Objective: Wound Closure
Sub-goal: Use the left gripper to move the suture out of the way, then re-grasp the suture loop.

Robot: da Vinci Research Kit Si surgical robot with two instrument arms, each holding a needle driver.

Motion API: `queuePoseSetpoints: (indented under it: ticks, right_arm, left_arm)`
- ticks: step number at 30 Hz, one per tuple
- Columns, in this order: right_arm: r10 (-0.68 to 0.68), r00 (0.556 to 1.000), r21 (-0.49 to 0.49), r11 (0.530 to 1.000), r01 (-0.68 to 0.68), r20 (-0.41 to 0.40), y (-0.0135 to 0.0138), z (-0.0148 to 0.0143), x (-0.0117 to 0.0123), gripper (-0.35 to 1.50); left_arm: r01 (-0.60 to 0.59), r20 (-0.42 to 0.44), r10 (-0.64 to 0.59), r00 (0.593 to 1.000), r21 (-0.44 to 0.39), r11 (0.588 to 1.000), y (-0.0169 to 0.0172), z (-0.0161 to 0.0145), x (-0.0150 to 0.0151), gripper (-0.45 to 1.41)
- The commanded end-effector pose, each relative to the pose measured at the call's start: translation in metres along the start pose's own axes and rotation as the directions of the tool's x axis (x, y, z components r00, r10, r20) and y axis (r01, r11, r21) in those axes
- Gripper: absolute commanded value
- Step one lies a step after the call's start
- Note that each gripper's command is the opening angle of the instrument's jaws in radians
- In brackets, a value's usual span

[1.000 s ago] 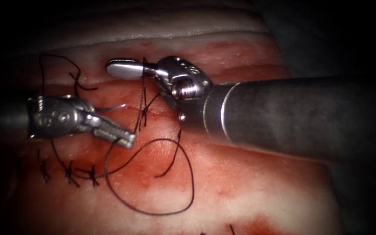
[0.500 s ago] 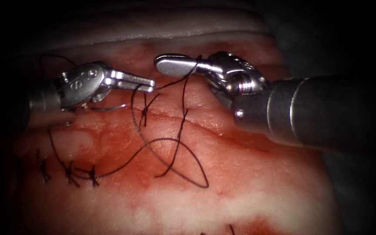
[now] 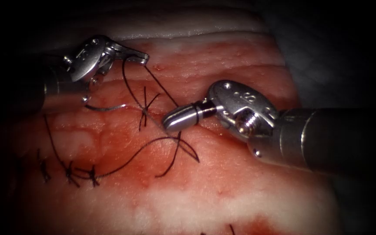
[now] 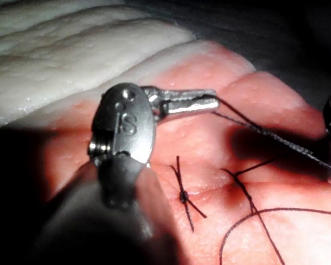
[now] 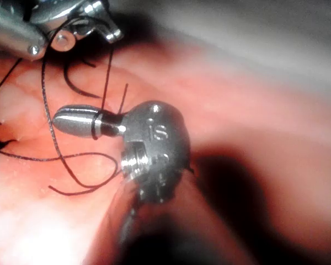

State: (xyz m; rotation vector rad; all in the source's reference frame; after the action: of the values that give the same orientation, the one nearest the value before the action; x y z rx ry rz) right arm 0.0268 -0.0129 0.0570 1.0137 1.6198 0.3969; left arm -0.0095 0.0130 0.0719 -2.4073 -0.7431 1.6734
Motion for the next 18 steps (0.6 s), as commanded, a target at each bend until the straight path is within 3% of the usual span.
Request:
queuePoseSetpoints:
  ticks: [1,10,18]
  right_arm:
    - [-0.005,1.000,0.001,1.000,0.005,0.003,0.0006,0.0002,-0.0005,-0.35]
    - [-0.001,1.000,0.029,1.000,0.001,0.016,-0.0002,-0.0014,-0.0004,-0.35]
    - [0.011,0.999,-0.009,1.000,-0.012,-0.038,-0.0002,-0.0014,-0.0002,-0.35]
  left_arm:
    - [-0.002,-0.001,0.002,1.000,-0.001,1.000,-0.0006,0.0002,-0.0003,-0.45]
    - [0.028,0.018,-0.028,0.999,-0.003,1.000,-0.0023,-0.0014,-0.0015,-0.45]
    - [0.017,0.022,-0.017,1.000,-0.006,1.000,-0.0030,-0.0019,-0.0033,-0.45]
